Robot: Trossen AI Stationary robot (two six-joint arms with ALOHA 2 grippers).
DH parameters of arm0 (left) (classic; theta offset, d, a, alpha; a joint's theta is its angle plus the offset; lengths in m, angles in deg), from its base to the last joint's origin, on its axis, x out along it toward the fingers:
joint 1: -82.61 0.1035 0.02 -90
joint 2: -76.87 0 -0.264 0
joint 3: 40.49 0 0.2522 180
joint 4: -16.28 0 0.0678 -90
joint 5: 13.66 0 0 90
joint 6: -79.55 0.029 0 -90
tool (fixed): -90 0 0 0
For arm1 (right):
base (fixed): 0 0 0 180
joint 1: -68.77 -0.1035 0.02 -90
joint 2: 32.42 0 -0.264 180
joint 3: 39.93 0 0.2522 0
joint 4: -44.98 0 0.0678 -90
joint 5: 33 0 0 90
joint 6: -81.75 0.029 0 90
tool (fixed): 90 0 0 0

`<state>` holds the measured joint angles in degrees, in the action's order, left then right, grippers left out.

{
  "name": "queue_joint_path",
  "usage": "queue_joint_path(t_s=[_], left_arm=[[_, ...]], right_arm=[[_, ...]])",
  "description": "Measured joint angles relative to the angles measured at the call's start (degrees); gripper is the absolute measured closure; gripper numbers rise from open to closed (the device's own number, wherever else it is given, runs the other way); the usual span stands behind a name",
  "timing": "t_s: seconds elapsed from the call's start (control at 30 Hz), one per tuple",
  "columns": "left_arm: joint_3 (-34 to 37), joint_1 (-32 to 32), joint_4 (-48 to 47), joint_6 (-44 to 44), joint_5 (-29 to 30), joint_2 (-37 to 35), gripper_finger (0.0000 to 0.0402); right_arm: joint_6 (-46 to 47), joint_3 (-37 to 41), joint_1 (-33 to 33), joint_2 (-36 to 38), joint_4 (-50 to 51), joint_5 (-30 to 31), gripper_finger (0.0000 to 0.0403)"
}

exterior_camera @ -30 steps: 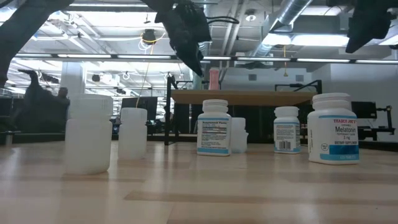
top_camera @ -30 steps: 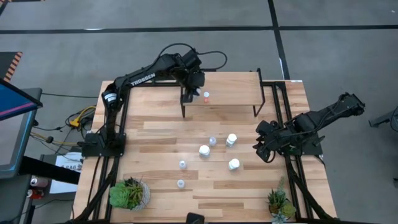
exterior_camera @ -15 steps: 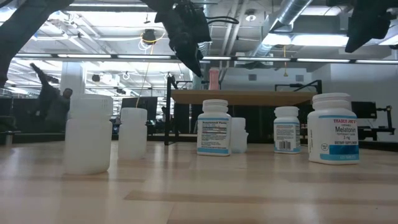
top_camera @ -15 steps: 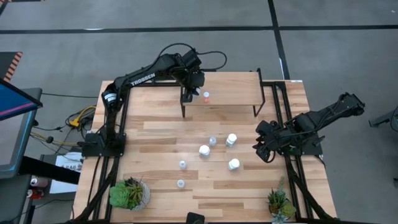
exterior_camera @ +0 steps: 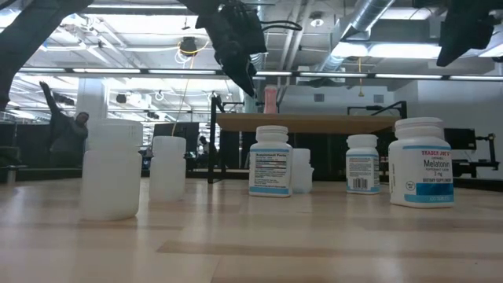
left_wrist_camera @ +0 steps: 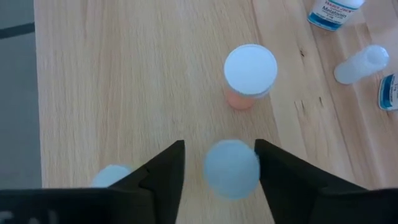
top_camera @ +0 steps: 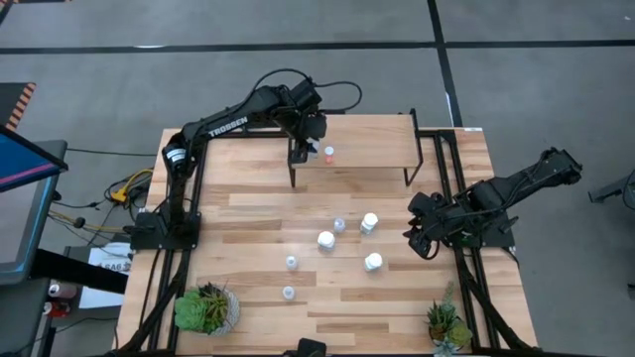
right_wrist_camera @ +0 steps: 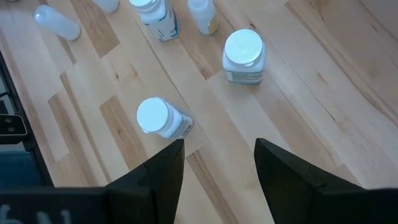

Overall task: Pick and place medicine bottles onto shelf by color
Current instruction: Put the blue pill bottle on the shelf, then adjust the orange pill bottle on the shelf

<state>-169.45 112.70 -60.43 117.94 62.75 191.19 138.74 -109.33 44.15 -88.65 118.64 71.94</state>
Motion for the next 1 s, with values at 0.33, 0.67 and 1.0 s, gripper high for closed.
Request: queue_joint_path(t_s=[0.33, 0.67, 1.0], left_arm=[[-3.90, -1.23, 0.76, -0.50, 0.92, 0.09, 0.0188], [-16.91, -3.43, -12.34, -7.98, 4.88, 0.09, 0.0196], [-19.69, -6.27, -25.12, -13.57, 2.91, -0.43, 0.0222]], right_arm=[[0.02, 0.00, 0.00, 0.00, 0.00, -0.02, 0.0184], [-0.23, 0.00, 0.02, -0.02, -0.64, -0.02, 0.0184], [-12.95, -0.10, 11.22, -2.19, -11.58, 7.17, 0.0184]])
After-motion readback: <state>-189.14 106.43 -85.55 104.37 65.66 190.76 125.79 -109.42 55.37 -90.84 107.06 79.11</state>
